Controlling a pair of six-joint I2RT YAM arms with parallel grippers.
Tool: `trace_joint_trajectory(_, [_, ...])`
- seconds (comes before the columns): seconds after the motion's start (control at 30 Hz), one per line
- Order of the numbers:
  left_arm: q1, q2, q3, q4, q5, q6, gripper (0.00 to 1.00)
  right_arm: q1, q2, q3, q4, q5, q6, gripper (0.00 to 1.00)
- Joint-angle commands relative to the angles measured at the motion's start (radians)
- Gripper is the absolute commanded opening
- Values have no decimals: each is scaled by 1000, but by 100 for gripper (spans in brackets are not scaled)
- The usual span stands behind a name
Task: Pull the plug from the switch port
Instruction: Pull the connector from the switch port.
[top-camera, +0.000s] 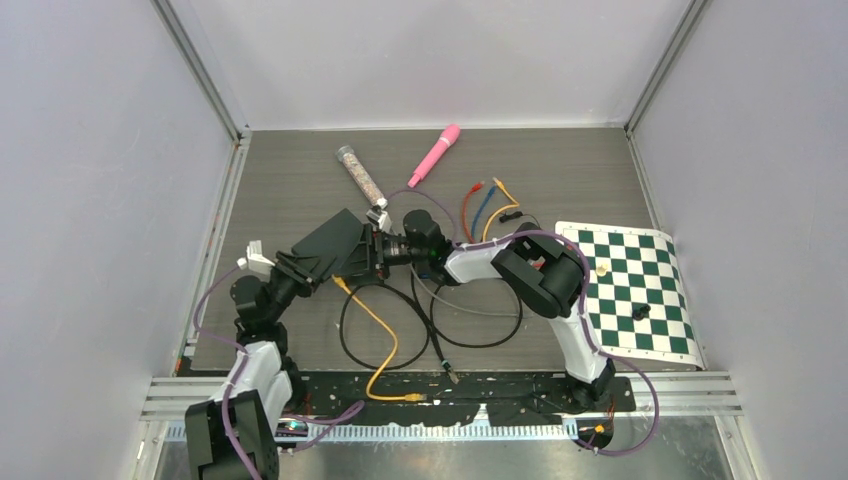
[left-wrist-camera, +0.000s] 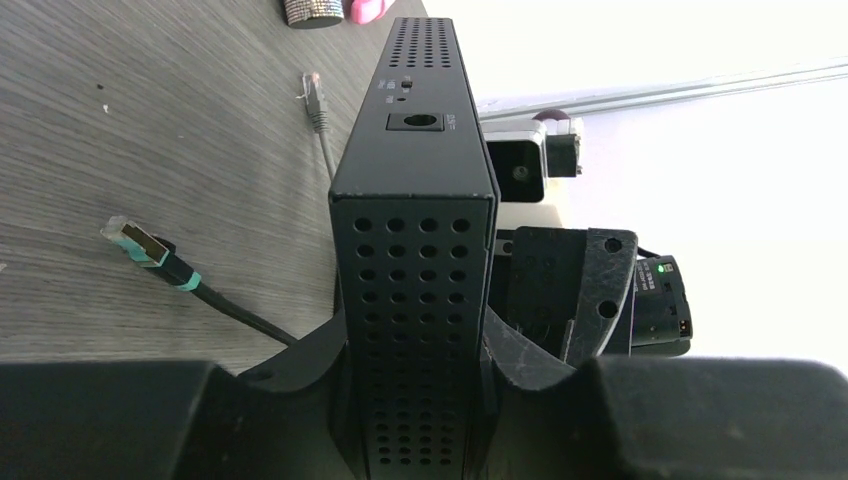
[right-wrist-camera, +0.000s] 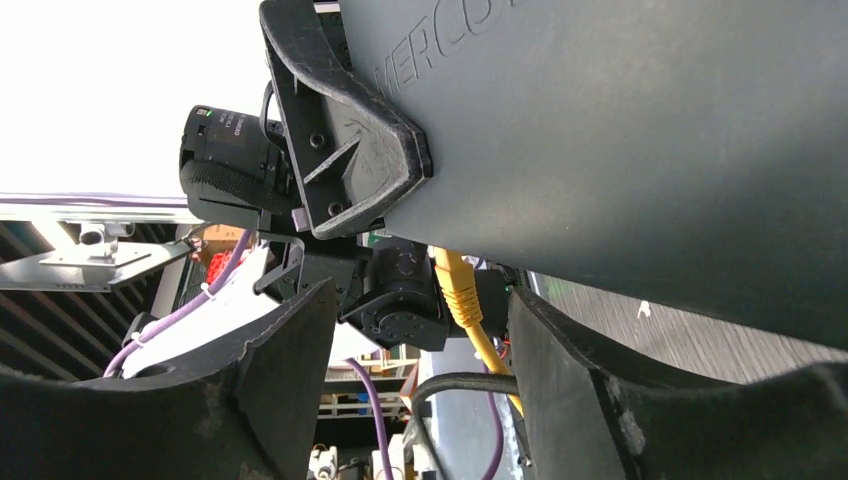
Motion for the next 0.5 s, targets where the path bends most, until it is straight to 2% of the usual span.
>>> trace_joint_trajectory(0.0, [-7, -4, 31, 177, 5, -31, 0, 7, 13, 53, 45, -4, 13, 69])
trace_joint_trajectory(0.1, [-9, -3, 30, 178, 4, -33, 0, 7, 25, 58, 19, -5, -14, 64])
trace_joint_trajectory(0.27, [-10, 16, 30, 193, 6, -35, 0, 10, 39, 63, 37, -22, 0, 50])
trace_joint_trajectory(0.47, [-10, 41, 26, 231, 21, -63, 0, 10, 61, 103, 35, -22, 19, 48])
